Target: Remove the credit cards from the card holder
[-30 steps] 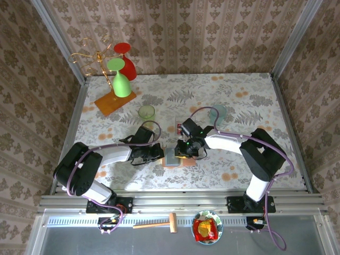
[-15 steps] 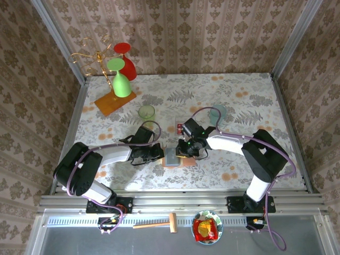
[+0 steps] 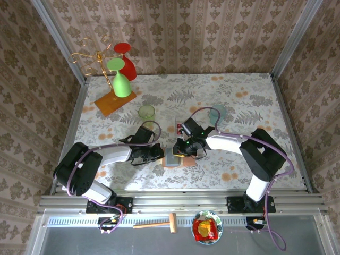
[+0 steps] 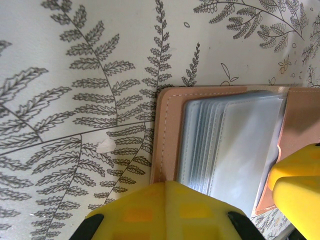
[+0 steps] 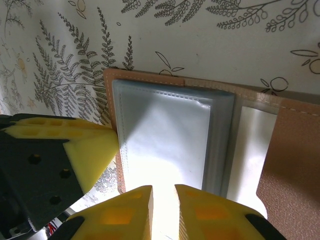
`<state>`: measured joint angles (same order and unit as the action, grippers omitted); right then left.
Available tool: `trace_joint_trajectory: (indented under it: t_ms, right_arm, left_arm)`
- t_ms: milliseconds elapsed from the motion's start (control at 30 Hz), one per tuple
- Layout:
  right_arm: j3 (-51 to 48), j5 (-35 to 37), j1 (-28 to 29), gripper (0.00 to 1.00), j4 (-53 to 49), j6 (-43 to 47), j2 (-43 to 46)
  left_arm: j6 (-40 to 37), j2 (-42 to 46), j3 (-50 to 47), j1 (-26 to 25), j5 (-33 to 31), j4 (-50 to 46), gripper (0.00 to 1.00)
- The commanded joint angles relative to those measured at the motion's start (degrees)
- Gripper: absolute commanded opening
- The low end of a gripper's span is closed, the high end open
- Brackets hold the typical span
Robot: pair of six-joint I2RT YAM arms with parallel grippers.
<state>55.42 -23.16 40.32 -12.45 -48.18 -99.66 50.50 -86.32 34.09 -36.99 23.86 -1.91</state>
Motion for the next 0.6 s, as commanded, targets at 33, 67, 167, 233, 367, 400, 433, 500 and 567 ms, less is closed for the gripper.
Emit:
trace_joint_trajectory:
  t_ms: [33, 67, 167, 233, 367, 400, 433, 500, 567]
  right_arm:
    - [-0.13, 0.37, -0.32, 0.21, -2.66, 0.57, -1.47]
    - [-0.01, 0.38, -0.38, 0.21, -2.8, 0.64, -1.59]
    - [0.05, 0.45, -0.51, 0.21, -3.25, 0.96, -1.83]
    - [0.01, 0.64, -0.59, 0.21, -3.58, 1.07, -1.82]
    - [-0.05, 0.98, -0.95, 0.21, -4.29, 1.56, -1.5]
    - [-0.11, 1.09, -1.02, 0.21, -4.38, 1.63, -1.27]
    - [-0.21, 1.1, -1.11, 0.21, -4.36, 1.73, -1.12]
    - [-0.47, 1.1, -1.38, 0.21, -4.37, 1.77, -0.9]
    - [-0.65, 1.05, -1.58, 0.21, -4.43, 1.86, -0.89]
  left_arm:
    - [-1.37, -1.21, -0.42, 0.43, -0.24, -3.14, 0.08]
    - [-1.45, -1.21, -0.38, 0.43, -0.21, -3.2, 0.08]
    - [-1.55, -1.37, -0.33, 0.49, -0.17, -3.27, 0.08]
    - [-1.55, -1.47, -0.34, 0.48, -0.13, -3.27, 0.08]
    - [-1.63, -1.56, -0.34, 0.44, -0.15, -3.28, 0.08]
    - [-1.62, -1.56, -0.34, 0.45, -0.21, -3.27, 0.08]
    - [-1.63, -1.65, -0.4, 0.43, -0.23, -3.29, 0.08]
    - [-1.64, -1.73, -0.34, 0.44, -0.13, -3.27, 0.08]
    - [-1.71, -1.79, -0.25, 0.43, -0.04, -3.31, 0.08]
